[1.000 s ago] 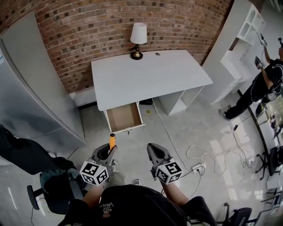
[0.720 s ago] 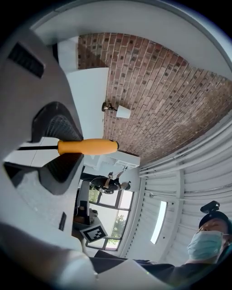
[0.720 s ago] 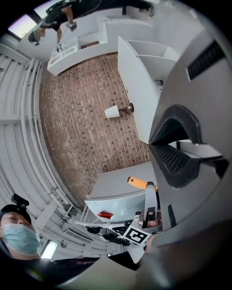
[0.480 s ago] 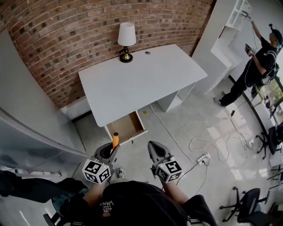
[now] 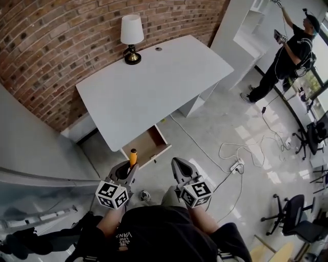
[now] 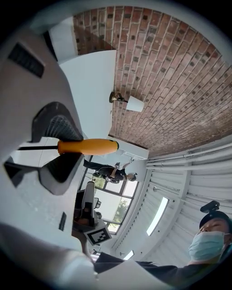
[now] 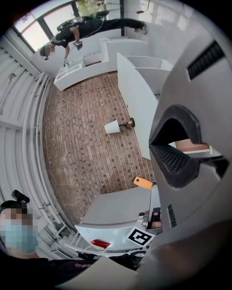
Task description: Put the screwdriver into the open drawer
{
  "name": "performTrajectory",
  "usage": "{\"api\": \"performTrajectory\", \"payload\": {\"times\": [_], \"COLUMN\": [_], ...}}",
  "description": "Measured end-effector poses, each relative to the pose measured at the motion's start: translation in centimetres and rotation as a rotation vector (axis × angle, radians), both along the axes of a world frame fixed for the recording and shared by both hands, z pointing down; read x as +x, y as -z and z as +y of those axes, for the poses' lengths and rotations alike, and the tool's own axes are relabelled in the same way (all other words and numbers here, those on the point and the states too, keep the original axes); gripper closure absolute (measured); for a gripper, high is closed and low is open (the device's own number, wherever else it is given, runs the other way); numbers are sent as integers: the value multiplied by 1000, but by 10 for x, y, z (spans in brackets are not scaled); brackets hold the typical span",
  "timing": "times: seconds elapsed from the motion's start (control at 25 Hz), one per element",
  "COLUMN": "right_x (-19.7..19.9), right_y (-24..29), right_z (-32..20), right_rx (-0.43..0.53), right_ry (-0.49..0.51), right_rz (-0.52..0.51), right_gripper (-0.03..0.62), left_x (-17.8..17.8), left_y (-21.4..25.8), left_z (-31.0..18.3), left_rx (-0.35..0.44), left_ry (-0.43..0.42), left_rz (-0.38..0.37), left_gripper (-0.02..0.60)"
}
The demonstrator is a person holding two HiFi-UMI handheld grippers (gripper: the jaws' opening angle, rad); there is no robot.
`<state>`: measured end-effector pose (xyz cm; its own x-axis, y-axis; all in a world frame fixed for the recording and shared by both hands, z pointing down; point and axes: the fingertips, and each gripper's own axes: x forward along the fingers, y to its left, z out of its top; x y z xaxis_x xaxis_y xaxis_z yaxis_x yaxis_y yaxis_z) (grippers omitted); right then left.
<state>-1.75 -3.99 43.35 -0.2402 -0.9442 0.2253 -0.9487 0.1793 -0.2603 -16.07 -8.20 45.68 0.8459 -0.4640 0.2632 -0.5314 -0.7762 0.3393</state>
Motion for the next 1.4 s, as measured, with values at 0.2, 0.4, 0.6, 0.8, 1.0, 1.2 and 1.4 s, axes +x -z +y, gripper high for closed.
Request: {"api": "performTrajectory", "payload": {"times": [0.2, 0.4, 0.6, 0.8, 1.0, 1.2, 1.4], "right_x": [12, 33, 61, 96, 119, 135, 143], "right_y": [-13, -27, -44, -65, -93, -122, -152], "right_z": [-20, -41, -65, -86, -101, -108, -111], "right_rx": [-29, -55, -85, -116, -153, -194, -231], "right_ry": [2, 44, 76, 72, 72, 92, 108], "right_rz": [3, 1, -9, -22, -34, -48, -66], "right_gripper": [599, 599, 599, 599, 599, 599, 599], "left_x": [16, 44, 75, 110, 135, 158, 173], "left_y": [-21, -45, -73, -111, -153, -196, -242], "left_z": [-19, -40, -66, -88, -110, -128, -135], "left_rx": [-24, -32, -47, -66, -73, -109, -160], "left_ry": [-9, 5, 18, 0, -11, -6, -2], "left_rz": [-11, -36, -52, -84, -145, -177, -221], "left_gripper": [499, 499, 499, 499, 499, 499, 499]}}
